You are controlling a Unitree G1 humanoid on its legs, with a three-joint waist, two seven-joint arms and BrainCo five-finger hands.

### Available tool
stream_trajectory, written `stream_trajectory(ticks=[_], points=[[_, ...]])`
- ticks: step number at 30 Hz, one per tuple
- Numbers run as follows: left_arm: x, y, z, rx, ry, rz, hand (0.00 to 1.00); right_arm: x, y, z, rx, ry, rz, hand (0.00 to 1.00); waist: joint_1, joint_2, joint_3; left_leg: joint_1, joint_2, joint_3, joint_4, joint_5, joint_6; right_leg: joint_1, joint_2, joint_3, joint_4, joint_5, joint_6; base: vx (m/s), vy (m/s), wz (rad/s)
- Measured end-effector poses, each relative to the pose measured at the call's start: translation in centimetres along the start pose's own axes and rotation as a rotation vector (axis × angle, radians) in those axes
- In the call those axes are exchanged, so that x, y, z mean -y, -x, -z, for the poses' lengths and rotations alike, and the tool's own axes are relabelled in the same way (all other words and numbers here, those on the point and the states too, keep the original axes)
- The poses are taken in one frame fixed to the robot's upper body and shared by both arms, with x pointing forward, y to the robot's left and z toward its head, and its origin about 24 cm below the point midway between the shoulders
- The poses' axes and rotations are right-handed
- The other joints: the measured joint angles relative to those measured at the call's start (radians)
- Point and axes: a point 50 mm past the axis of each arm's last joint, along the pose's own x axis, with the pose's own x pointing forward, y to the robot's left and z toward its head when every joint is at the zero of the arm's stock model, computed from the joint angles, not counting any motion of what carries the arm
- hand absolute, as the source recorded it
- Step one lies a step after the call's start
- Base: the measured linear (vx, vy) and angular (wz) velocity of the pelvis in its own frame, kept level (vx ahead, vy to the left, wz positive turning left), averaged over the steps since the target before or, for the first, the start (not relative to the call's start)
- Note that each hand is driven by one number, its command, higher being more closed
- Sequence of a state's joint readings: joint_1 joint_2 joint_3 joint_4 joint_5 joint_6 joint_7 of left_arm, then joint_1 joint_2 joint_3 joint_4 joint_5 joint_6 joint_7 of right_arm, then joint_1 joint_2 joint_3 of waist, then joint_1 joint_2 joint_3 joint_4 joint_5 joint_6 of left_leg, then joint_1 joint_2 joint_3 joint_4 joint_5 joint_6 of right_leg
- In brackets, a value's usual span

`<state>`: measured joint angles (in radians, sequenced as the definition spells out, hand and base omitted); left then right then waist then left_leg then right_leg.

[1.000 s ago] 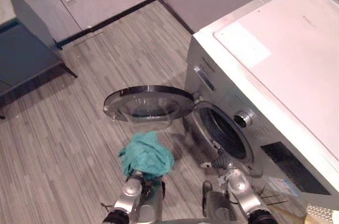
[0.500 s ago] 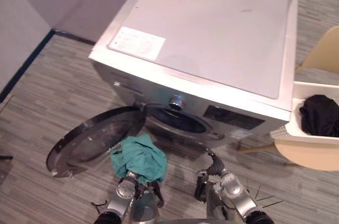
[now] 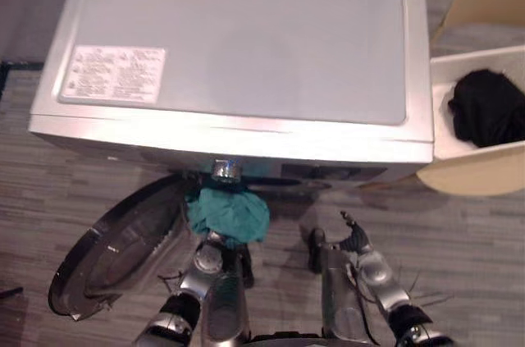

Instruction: Pick up the laundry basket with both hands and put the clothes into the washing machine.

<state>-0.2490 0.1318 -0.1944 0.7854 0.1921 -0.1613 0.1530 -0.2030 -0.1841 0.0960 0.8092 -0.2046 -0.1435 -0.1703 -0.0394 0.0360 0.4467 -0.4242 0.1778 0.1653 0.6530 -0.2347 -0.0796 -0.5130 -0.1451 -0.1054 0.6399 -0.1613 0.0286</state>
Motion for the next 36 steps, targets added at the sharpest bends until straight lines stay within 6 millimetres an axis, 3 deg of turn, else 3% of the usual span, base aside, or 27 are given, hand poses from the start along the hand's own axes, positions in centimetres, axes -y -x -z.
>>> stream_trajectory(ticks=[3,5,8,12,15,17,19,20,27,29,32,33,36], points=[[-0.5,-1.1,-2.8,0.091,-0.007,-0.023,1.00,0.9,-0.6,-1.5,0.044,-0.051,0.045,0.00,-0.001,0.004,0.017,-0.103,0.020,-0.003,0.121,-0.094,0.018,-0.105,-0.008,0.003,0.109,-0.049,0.025,-0.21,0.043,-0.06],[-1.3,-2.1,-6.9,0.220,0.018,-0.072,1.00,1.3,-0.8,-3.6,0.122,-0.102,0.081,0.00,0.002,-0.010,0.042,-0.229,0.033,-0.008,0.260,-0.162,0.038,-0.227,-0.024,0.019,0.231,-0.107,0.034,-0.26,0.028,0.02],[-3.2,-2.4,-11.5,0.370,0.120,-0.172,1.00,1.6,-1.1,-6.9,0.236,-0.171,0.117,0.00,0.002,-0.012,0.071,-0.386,0.051,-0.010,0.392,-0.199,0.051,-0.383,-0.030,0.042,0.334,-0.122,0.033,-0.30,0.056,-0.10],[-7.4,-2.0,-17.6,0.563,0.278,-0.322,1.00,2.1,-0.7,-10.5,0.369,-0.266,0.145,0.00,0.004,-0.015,0.090,-0.552,0.078,-0.010,0.500,-0.204,0.060,-0.549,-0.029,0.058,0.418,-0.109,0.029,-0.15,0.006,-0.16],[-12.0,-0.5,-22.9,0.756,0.328,-0.442,1.00,3.0,0.1,-12.7,0.471,-0.320,0.176,0.00,0.000,-0.024,0.095,-0.672,0.104,-0.026,0.618,-0.218,0.067,-0.673,-0.019,0.071,0.526,-0.110,0.024,-0.09,-0.039,-0.14],[-15.5,1.4,-27.7,0.917,0.289,-0.513,1.00,3.9,0.8,-14.1,0.547,-0.355,0.194,0.00,-0.003,-0.034,0.101,-0.776,0.120,-0.056,0.716,-0.239,0.067,-0.768,-0.012,0.071,0.617,-0.125,0.018,-0.10,-0.057,-0.05],[-16.9,2.7,-30.5,0.995,0.281,-0.541,1.00,4.3,1.2,-15.0,0.598,-0.363,0.203,0.00,-0.009,-0.039,0.103,-0.832,0.120,-0.084,0.771,-0.247,0.065,-0.812,-0.013,0.064,0.668,-0.139,0.020,-0.09,-0.050,0.08],[-17.4,3.9,-33.0,1.069,0.260,-0.544,1.00,4.9,1.6,-15.5,0.636,-0.372,0.221,0.00,-0.008,-0.048,0.108,-0.876,0.122,-0.101,0.809,-0.255,0.060,-0.847,-0.016,0.059,0.705,-0.151,0.018,-0.09,-0.044,0.10],[-16.5,7.6,-41.3,1.274,0.166,-0.479,1.00,5.4,2.6,-17.0,0.744,-0.398,0.215,0.00,-0.024,-0.073,0.110,-0.990,0.121,-0.136,0.853,-0.250,0.051,-0.934,-0.017,0.044,0.739,-0.151,0.009,-0.05,-0.013,0.04],[-16.2,8.5,-43.0,1.312,0.139,-0.470,1.00,5.4,2.9,-17.5,0.774,-0.418,0.205,0.00,-0.031,-0.078,0.111,-1.014,0.122,-0.137,0.856,-0.250,0.050,-0.957,-0.015,0.043,0.738,-0.144,0.013,0.01,0.012,-0.05],[-16.3,8.4,-44.1,1.292,0.095,-0.483,1.00,5.6,3.0,-17.9,0.792,-0.436,0.199,0.00,-0.042,-0.094,0.114,-1.035,0.133,-0.133,0.869,-0.249,0.060,-0.984,-0.007,0.047,0.743,-0.140,0.011,0.04,0.020,-0.16],[-16.3,8.2,-44.0,1.279,0.075,-0.494,0.00,5.6,3.0,-18.0,0.794,-0.439,0.198,0.00,-0.045,-0.096,0.114,-1.038,0.136,-0.134,0.871,-0.249,0.061,-0.986,-0.004,0.046,0.743,-0.139,0.010,0.06,0.009,-0.11],[-16.4,6.4,-43.3,1.168,-0.065,-0.543,0.00,5.5,3.0,-18.3,0.802,-0.439,0.176,0.00,-0.053,-0.101,0.114,-1.045,0.138,-0.130,0.873,-0.250,0.061,-0.997,0.005,0.050,0.744,-0.139,0.010,0.05,0.001,-0.05]])
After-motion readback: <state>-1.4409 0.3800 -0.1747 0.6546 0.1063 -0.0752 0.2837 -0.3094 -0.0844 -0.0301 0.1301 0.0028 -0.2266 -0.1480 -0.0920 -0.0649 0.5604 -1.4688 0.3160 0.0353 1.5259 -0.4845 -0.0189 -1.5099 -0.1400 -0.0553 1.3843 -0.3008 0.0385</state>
